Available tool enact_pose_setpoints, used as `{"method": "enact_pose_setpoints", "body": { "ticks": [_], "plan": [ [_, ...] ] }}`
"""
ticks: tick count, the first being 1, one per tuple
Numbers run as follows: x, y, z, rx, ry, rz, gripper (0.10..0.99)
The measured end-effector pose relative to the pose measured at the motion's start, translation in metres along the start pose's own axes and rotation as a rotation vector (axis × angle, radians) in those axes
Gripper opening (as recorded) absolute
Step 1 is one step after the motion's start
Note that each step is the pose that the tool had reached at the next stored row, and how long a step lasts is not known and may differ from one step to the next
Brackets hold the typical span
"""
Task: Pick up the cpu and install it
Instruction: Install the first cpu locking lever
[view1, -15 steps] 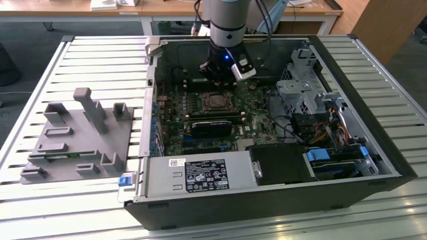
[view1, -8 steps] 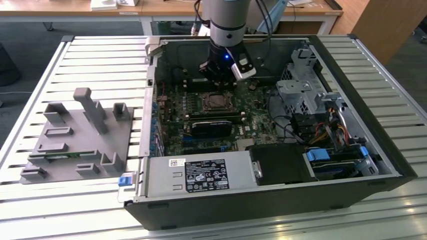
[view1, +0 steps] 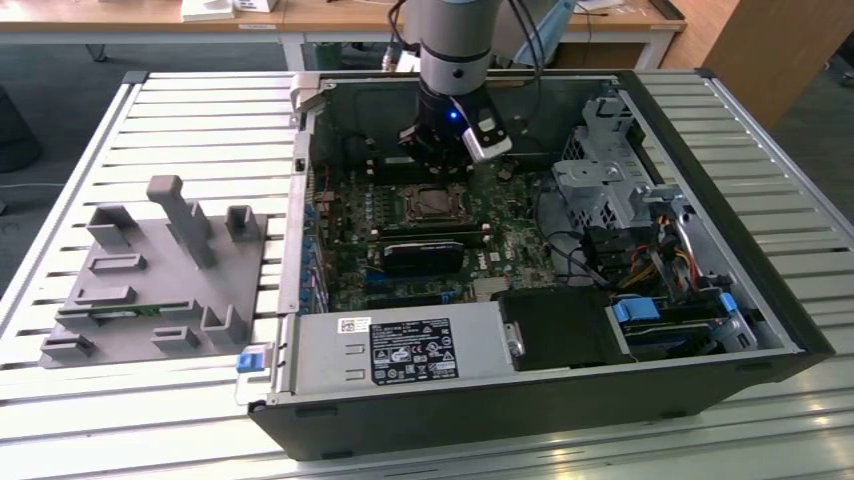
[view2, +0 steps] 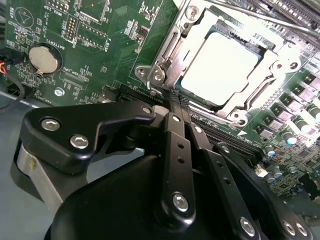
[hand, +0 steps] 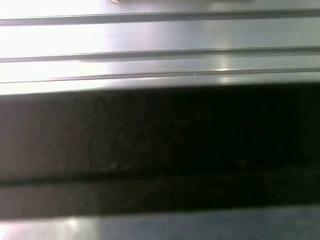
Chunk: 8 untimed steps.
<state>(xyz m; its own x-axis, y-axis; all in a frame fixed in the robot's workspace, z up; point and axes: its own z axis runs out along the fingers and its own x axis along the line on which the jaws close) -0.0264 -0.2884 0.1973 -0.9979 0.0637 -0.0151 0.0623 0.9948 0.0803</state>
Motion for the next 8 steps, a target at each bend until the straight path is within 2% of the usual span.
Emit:
{"method": "enact_pose_setpoints", "body": {
  "ticks": [5, 8],
  "plan": [
    [0.0000, 0.0007, 0.0009, 0.000, 0.0000, 0.000, 0.122],
    [-0.0001, 0.0013, -0.0060, 0.000, -0.0001, 0.000, 0.122]
  ]
}}
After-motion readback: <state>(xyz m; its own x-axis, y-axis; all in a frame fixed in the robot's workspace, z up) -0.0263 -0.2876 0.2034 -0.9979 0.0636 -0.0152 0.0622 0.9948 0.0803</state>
